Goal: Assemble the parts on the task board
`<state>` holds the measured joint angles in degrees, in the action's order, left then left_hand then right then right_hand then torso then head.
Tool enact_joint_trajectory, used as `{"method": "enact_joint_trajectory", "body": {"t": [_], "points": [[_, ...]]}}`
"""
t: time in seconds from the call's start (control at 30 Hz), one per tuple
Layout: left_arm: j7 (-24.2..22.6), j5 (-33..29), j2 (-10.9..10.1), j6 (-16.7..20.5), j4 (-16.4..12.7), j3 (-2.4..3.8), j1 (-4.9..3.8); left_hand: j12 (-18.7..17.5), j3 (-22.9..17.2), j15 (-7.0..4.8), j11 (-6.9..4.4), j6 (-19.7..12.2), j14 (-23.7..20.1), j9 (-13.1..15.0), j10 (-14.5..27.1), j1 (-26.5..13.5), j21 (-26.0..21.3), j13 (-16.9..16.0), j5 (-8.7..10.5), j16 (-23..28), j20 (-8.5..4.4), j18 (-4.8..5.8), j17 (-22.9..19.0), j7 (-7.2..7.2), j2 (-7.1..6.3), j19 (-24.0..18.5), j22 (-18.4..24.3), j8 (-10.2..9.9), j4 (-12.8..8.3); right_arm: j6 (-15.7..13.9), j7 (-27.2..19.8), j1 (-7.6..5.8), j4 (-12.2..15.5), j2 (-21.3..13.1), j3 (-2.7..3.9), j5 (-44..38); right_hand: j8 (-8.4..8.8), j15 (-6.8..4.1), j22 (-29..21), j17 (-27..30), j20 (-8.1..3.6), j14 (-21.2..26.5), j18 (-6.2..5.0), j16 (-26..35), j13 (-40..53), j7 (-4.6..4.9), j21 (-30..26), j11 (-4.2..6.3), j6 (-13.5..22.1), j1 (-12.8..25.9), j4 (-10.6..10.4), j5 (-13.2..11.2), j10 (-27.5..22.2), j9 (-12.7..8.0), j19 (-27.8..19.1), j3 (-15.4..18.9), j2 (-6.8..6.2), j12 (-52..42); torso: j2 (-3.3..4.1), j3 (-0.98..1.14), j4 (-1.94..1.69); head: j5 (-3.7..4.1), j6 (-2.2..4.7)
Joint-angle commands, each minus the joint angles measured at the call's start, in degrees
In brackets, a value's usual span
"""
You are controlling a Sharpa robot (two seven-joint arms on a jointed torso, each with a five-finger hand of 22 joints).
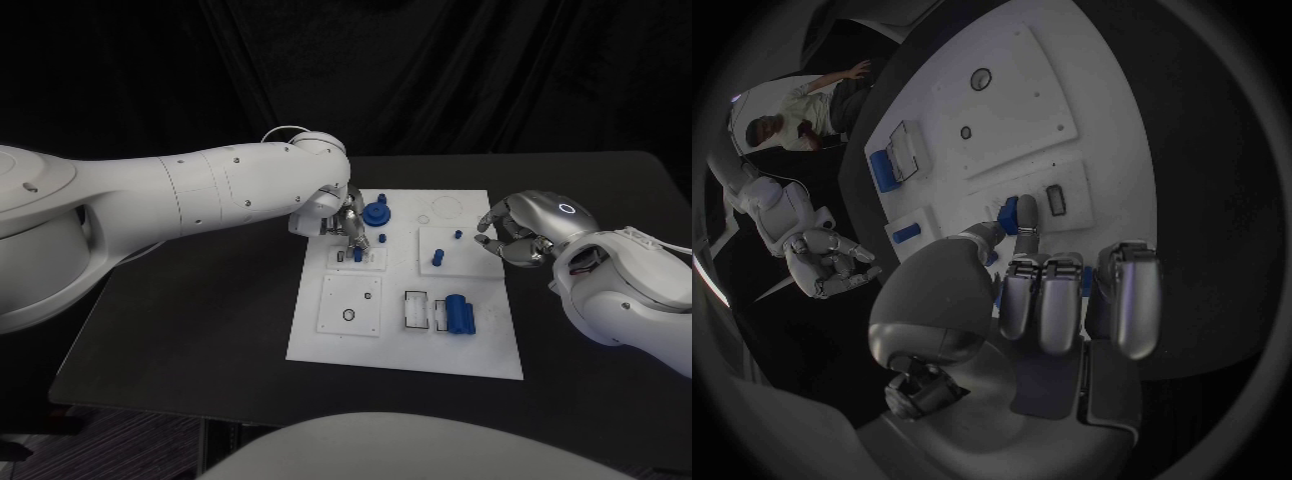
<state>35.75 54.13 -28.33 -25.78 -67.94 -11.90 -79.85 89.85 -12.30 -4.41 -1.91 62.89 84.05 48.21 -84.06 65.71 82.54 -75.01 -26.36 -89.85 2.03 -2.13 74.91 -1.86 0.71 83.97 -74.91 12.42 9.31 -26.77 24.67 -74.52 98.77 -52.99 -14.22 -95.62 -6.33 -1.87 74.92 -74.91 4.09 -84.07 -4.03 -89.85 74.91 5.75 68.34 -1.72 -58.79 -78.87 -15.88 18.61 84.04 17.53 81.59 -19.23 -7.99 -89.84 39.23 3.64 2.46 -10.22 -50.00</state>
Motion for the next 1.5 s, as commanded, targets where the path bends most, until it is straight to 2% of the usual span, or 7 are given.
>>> {"method": "enact_joint_trajectory", "body": {"t": [0.03,0.23,0.53,1.13,1.27,1.33,1.5], "points": [[-0.1,-0.2,-0.1,0.2,-0.5,-0.17,0.45,0.2,-0.5,-0.44,-0.42,0.2,6.0,0.2,-5.9,0.1,-0.3,-15.0,-0.42,-0.2,-0.36,-0.1,15.1,0.46,-0.68,1.4,-12.1,0.3,-0.2,0.6,1.5,0.1,0.0,0.0,0.04,-0.2,-0.55,-0.5,8.6,-14.4,-0.09,-5.7,-0.84,0.4,15.1,-0.11,-0.4,0.46,-0.6,-0.3,0.1,0.2,6.0,0.2,-0.5,-0.2,0.52,-0.2,-0.01,0.0,0.0,-0.16,0.0],[-0.1,-0.2,-0.6,1.6,-1.4,-0.17,0.49,0.2,-2.3,-0.58,-0.57,0.2,6.0,1.1,-5.9,0.0,-0.7,-15.0,-1.17,-0.2,-0.49,-0.2,15.1,0.6,-1.26,1.1,-12.0,0.7,-1.2,1.0,1.8,0.1,0.0,0.0,0.04,-0.2,-1.2,-0.85,8.4,-13.9,-0.4,-5.5,-0.98,0.9,15.1,-0.6,-1.2,0.88,-1.7,-0.3,0.3,0.2,6.0,0.7,-0.8,-0.2,0.53,-0.2,-0.01,-0.01,0.01,-0.23,0.0],[-0.2,-0.2,-1.9,3.5,-2.7,-0.17,0.51,0.2,-7.5,-0.63,-0.57,-0.3,6.0,2.6,-5.9,-0.8,-1.6,-15.0,-1.7,-0.2,-0.59,-0.37,15.1,0.53,-2.5,0.7,-11.7,0.9,-3.8,1.2,2.1,0.09,0.0,-0.1,0.04,-0.2,-1.42,-0.98,8.2,-13.7,-0.52,-5.5,-1.07,1.1,15.1,-0.76,-1.7,1.02,-2.1,-0.4,0.3,0.2,6.0,1.0,-1.0,-0.2,0.51,-0.2,0.0,0.0,-0.02,-0.3,0.0],[-0.6,-0.2,-4.7,8.2,-6.2,-0.17,0.51,0.2,-10.6,-0.45,-0.35,-1.2,6.0,3.4,-5.9,-2.7,-3.5,-15.0,-1.92,-0.2,-0.45,-0.81,15.1,0.23,-3.36,-0.3,-11.0,0.7,-5.2,1.1,2.2,0.09,-0.2,-0.1,0.04,-0.2,-1.46,-1.03,8.0,-13.2,-0.57,-5.3,-1.23,1.5,15.1,-0.8,-2.5,1.08,-2.1,-0.4,0.4,0.2,6.0,1.1,-1.3,-0.1,0.47,-0.2,-0.01,-0.02,0.0,-0.48,0.0],[-0.9,-0.2,-5.1,10.0,-6.8,-0.17,0.52,0.2,-11.1,-0.33,-0.21,-1.5,6.0,3.5,-5.9,-3.4,-4.5,-15.0,-1.58,-0.2,-0.35,-1.03,15.1,0.08,-3.46,-0.8,-10.7,0.5,-5.3,1.0,2.1,0.09,-0.2,-0.1,0.04,-0.2,-1.45,-1.05,8.0,-13.1,-0.6,-5.3,-1.27,1.6,15.1,-0.81,-2.7,1.1,-2.0,-0.4,0.4,0.2,6.0,1.1,-1.4,-0.1,0.43,-0.2,-0.01,-0.02,0.01,-0.57,0.0],[-1.1,-0.2,-5.2,11.2,-7.0,-0.17,0.52,0.2,-11.3,-0.21,-0.09,-1.6,6.0,3.7,-5.9,-4.4,-5.3,-15.0,0.29,-0.2,-0.21,-1.17,15.1,-0.02,-3.49,-1.1,-10.4,0.4,-5.1,0.9,2.1,0.1,-0.2,-0.1,0.04,-0.2,-1.45,-1.05,8.0,-13.1,-0.6,-5.3,-1.27,1.6,15.1,-0.81,-2.7,1.1,-2.0,-0.4,0.4,0.2,6.0,1.1,-1.4,-0.1,0.43,-0.2,-0.01,-0.02,0.01,-0.54,0.0],[-1.5,-0.2,-5.7,13.2,-7.4,-0.17,0.54,0.2,-11.4,-0.16,-0.04,-1.6,6.0,3.8,-5.9,-4.8,-6.6,-15.0,0.56,-0.2,-0.17,-1.5,15.1,-0.06,-3.44,-1.8,-9.9,0.4,-5.0,0.6,1.9,0.1,-0.2,-0.1,0.04,-0.2,-1.44,-1.07,7.9,-13.1,-0.61,-5.2,-1.29,1.6,15.1,-0.81,-2.8,1.1,-2.0,-0.4,0.4,0.2,6.0,1.2,-1.4,-0.1,0.4,-0.2,0.0,-0.02,0.01,-0.55,0.0]]}}
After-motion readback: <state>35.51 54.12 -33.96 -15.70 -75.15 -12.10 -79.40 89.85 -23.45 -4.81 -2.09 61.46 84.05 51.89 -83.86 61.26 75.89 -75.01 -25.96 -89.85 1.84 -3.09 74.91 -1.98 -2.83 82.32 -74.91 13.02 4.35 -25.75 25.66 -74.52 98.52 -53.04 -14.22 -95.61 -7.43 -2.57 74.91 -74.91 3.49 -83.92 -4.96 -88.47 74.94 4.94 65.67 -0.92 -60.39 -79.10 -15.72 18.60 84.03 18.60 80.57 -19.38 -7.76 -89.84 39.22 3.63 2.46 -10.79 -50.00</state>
